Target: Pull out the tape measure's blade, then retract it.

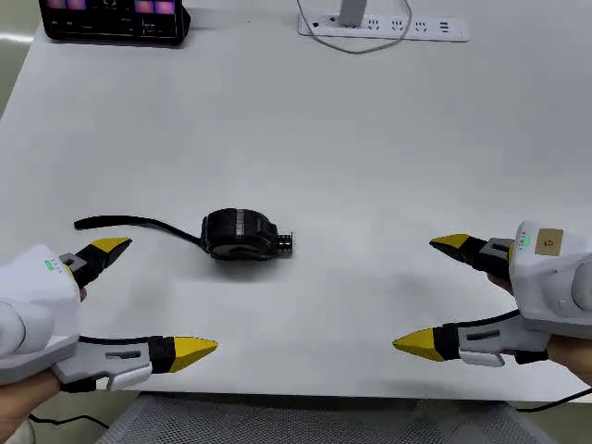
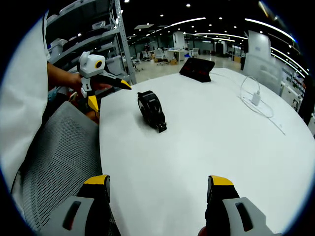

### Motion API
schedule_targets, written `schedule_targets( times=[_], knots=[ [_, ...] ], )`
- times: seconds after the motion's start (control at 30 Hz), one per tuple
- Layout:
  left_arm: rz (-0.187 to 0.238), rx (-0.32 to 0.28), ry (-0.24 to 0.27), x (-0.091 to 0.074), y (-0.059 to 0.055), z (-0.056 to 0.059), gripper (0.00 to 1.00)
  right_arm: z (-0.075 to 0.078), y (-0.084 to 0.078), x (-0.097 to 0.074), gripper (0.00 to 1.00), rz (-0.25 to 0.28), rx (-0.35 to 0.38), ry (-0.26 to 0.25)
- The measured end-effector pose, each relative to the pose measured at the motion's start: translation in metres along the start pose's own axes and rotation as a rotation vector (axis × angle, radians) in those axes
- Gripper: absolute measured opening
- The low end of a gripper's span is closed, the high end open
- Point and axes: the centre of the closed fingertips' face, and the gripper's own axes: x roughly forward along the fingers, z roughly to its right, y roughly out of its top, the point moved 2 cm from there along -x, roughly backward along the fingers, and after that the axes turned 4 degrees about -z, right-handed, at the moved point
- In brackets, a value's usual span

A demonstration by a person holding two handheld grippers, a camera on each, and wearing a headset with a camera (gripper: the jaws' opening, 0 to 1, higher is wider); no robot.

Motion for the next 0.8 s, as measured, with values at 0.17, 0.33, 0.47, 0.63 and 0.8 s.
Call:
schedule_targets(
  times=[0.17,0.33,0.47,0.63,0.8],
  knots=[
    [-0.003,0.030,-0.011,0.005,0.006,-0.002,0.97,0.002,0.004,0.004,0.79,-0.002,-0.017,0.009],
    [-0.008,0.052,-0.024,0.009,0.010,-0.004,0.95,0.005,0.007,0.006,0.79,0.000,-0.026,0.013],
    [-0.013,0.069,-0.027,0.011,0.011,-0.006,0.94,0.006,0.009,0.008,0.79,-0.001,-0.033,0.016],
    [-0.019,0.090,-0.035,0.015,0.014,-0.010,0.93,0.009,0.010,0.010,0.79,-0.002,-0.041,0.019],
    [-0.027,0.109,-0.047,0.019,0.016,-0.012,0.92,0.011,0.012,0.012,0.78,-0.009,-0.056,0.025]
  ],
)
